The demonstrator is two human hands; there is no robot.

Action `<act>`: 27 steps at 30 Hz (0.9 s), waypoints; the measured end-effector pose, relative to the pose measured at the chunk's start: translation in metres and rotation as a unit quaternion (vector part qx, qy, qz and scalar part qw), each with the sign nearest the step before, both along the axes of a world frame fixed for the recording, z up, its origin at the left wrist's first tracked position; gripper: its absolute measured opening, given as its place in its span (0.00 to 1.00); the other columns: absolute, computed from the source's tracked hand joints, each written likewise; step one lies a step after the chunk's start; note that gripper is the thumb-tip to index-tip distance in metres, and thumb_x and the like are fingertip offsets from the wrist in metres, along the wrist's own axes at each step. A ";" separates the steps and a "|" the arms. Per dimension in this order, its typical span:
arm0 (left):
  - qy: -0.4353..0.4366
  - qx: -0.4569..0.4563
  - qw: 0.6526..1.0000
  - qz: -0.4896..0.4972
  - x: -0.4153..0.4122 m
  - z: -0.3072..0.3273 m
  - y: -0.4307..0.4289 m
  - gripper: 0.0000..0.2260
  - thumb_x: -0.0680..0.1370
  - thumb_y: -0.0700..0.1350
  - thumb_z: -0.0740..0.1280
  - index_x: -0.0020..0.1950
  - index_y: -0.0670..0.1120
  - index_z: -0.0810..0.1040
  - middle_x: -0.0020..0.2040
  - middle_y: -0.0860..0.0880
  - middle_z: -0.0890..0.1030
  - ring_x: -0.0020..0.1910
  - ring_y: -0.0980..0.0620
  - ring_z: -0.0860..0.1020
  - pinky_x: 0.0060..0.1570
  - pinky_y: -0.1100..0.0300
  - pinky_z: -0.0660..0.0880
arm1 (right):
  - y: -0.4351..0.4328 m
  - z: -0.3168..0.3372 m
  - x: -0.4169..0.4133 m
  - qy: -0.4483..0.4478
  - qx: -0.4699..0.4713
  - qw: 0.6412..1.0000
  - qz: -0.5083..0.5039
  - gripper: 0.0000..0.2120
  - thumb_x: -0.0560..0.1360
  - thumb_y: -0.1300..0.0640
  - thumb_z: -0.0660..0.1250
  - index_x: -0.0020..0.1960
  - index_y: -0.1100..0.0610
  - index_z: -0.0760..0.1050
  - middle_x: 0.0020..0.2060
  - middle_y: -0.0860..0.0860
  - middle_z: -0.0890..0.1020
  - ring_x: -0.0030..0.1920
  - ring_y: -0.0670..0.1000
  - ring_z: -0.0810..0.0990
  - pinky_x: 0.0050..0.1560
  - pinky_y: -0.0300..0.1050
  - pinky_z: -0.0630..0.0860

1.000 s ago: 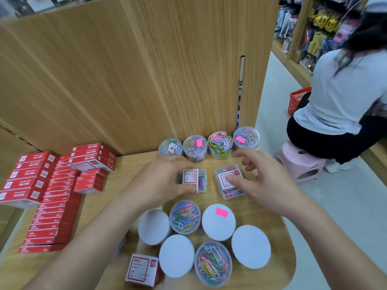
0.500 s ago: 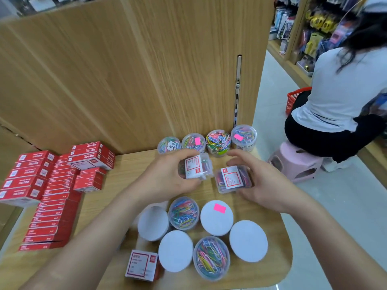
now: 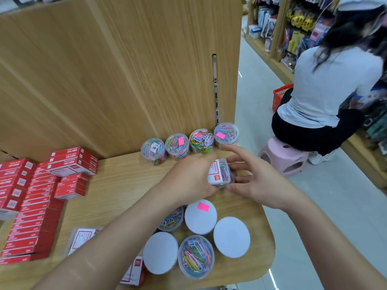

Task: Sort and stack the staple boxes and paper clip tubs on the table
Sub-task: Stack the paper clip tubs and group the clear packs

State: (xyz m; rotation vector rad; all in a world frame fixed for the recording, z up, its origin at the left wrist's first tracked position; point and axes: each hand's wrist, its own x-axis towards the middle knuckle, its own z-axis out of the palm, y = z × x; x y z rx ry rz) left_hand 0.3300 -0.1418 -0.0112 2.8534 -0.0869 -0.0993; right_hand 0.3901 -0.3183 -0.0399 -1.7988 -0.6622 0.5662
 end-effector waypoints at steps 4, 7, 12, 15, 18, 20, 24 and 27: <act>0.028 0.003 1.000 0.014 0.001 0.002 -0.003 0.23 0.67 0.49 0.72 0.60 0.51 0.70 0.51 0.50 0.76 0.50 0.50 0.75 0.44 0.55 0.73 | -0.001 0.006 -0.001 0.058 0.037 0.998 0.009 0.35 0.67 0.68 0.75 0.68 0.46 0.68 0.57 0.54 0.76 0.57 0.45 0.79 0.55 0.43 0.78; 0.014 -0.003 0.999 0.032 -0.007 0.012 0.007 0.21 0.64 0.47 0.71 0.56 0.50 0.73 0.48 0.51 0.77 0.47 0.49 0.76 0.43 0.53 0.75 | 0.005 0.012 -0.004 0.099 0.075 0.992 0.004 0.31 0.68 0.67 0.74 0.65 0.46 0.71 0.57 0.55 0.77 0.58 0.45 0.79 0.59 0.44 0.76; -0.033 -0.002 0.986 0.161 -0.040 0.054 0.071 0.24 0.62 0.48 0.72 0.57 0.53 0.76 0.47 0.53 0.81 0.46 0.50 0.78 0.46 0.55 0.75 | 0.029 0.031 -0.005 -0.011 0.066 0.998 -0.017 0.22 0.71 0.64 0.72 0.62 0.47 0.74 0.53 0.48 0.79 0.55 0.40 0.77 0.50 0.33 0.75; -0.006 0.020 0.971 0.238 -0.061 0.059 0.115 0.22 0.62 0.45 0.75 0.55 0.52 0.77 0.44 0.53 0.82 0.45 0.49 0.79 0.44 0.56 0.75 | 0.042 0.034 0.004 -0.141 0.030 0.988 -0.058 0.19 0.71 0.64 0.70 0.57 0.46 0.76 0.52 0.45 0.79 0.54 0.41 0.76 0.49 0.37 0.75; 0.034 0.013 0.967 0.253 -0.071 0.044 0.127 0.20 0.62 0.48 0.76 0.52 0.53 0.76 0.39 0.55 0.80 0.41 0.52 0.79 0.38 0.60 0.73 | 0.049 0.023 0.015 -0.261 -0.036 0.956 -0.133 0.18 0.69 0.62 0.70 0.57 0.49 0.77 0.53 0.48 0.77 0.57 0.51 0.74 0.55 0.41 0.68; 0.040 -0.005 0.972 0.230 -0.071 0.033 0.122 0.19 0.61 0.49 0.75 0.51 0.53 0.76 0.39 0.56 0.80 0.41 0.54 0.78 0.39 0.61 0.74 | 0.049 0.015 0.020 -0.300 -0.065 0.930 -0.201 0.18 0.68 0.61 0.70 0.58 0.52 0.77 0.55 0.53 0.76 0.58 0.57 0.72 0.59 0.44 0.64; 0.051 -0.024 0.982 0.178 -0.061 0.020 0.104 0.25 0.62 0.46 0.73 0.58 0.57 0.75 0.47 0.57 0.80 0.45 0.56 0.77 0.42 0.66 0.72 | 0.045 0.006 0.026 -0.242 -0.104 0.936 -0.235 0.26 0.69 0.56 0.73 0.64 0.55 0.70 0.58 0.58 0.73 0.62 0.56 0.67 0.60 0.43 0.60; 0.046 -0.050 0.985 0.159 -0.050 0.013 0.092 0.26 0.62 0.47 0.74 0.60 0.54 0.74 0.47 0.55 0.81 0.46 0.54 0.78 0.45 0.59 0.74 | 0.042 0.000 0.029 -0.173 -0.074 0.961 -0.201 0.27 0.69 0.58 0.73 0.65 0.53 0.68 0.58 0.55 0.73 0.62 0.54 0.72 0.60 0.46 0.69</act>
